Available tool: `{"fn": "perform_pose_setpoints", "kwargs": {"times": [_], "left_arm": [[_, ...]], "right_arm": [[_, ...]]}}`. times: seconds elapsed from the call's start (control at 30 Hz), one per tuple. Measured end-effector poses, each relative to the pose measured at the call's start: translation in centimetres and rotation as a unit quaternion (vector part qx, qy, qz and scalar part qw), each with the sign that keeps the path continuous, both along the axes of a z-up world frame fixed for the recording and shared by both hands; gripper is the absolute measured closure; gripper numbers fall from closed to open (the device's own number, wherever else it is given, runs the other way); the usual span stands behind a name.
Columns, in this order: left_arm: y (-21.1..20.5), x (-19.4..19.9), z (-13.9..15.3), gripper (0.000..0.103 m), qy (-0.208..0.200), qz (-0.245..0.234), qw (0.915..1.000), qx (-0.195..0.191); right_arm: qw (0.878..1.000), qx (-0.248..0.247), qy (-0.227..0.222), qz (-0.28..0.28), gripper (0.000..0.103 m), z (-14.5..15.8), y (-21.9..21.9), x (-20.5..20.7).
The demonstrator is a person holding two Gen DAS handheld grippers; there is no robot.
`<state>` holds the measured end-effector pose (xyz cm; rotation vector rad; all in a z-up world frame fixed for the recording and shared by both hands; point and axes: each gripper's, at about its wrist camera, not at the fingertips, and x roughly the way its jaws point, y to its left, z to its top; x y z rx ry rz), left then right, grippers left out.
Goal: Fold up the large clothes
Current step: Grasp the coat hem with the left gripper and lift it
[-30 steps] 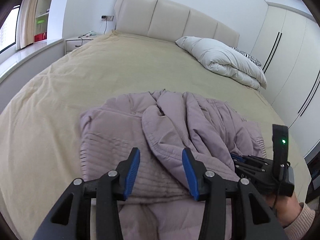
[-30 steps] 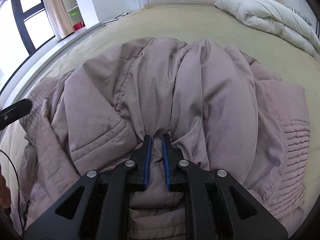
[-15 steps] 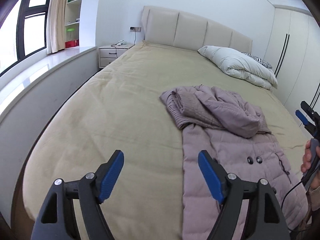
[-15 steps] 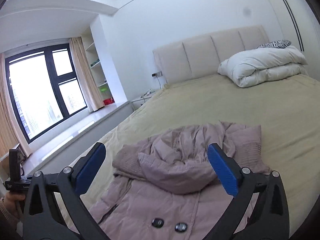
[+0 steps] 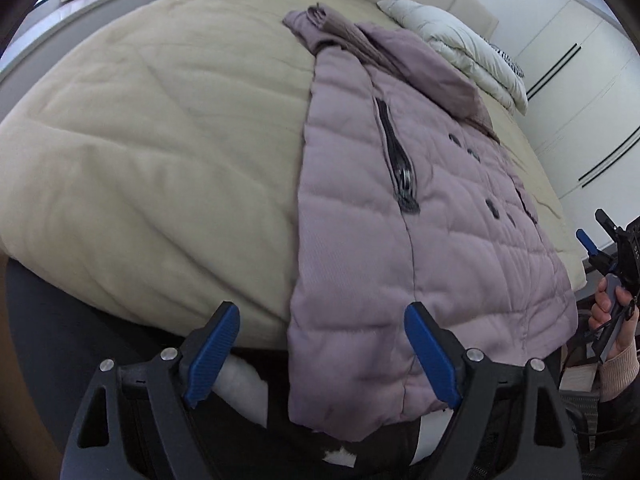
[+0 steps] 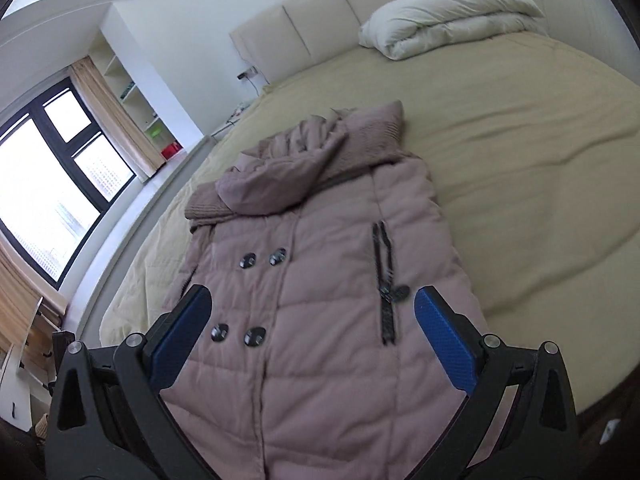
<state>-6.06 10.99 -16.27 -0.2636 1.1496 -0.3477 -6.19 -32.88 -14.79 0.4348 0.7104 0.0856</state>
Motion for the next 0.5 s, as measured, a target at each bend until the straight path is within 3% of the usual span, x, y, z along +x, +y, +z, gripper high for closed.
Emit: {"fn": "perform_pose_setpoints", "kwargs": {"times": [0.2, 0.3, 0.4, 0.5], "left_arm": [[-1.1, 0.5, -2.4, 0.017, 0.046, -0.017, 0.9969, -0.062], [-1.0, 0.8, -2.7, 0.024, 0.058, -0.022, 0.9943, -0.086], [-1.9, 0.7, -2.6, 0.029, 0.062, -0.049, 0.9936, -0.081], [-2.5, 0.5, -2.7, 0.029, 0.067, -0.065, 0.9932, -0.070]], "right_arm": [[0.998, 0.003, 0.054, -0.025, 0.000, -2.2, -4.4, -4.3], [0.994, 0.019, 0.102, -0.036, 0.003, -4.1, -6.4, -6.0], [0.988, 0.036, 0.145, -0.041, 0.006, -6.2, -7.7, -7.3], [0.981, 0.057, 0.182, -0.034, 0.021, -8.3, -8.1, -8.1]]}}
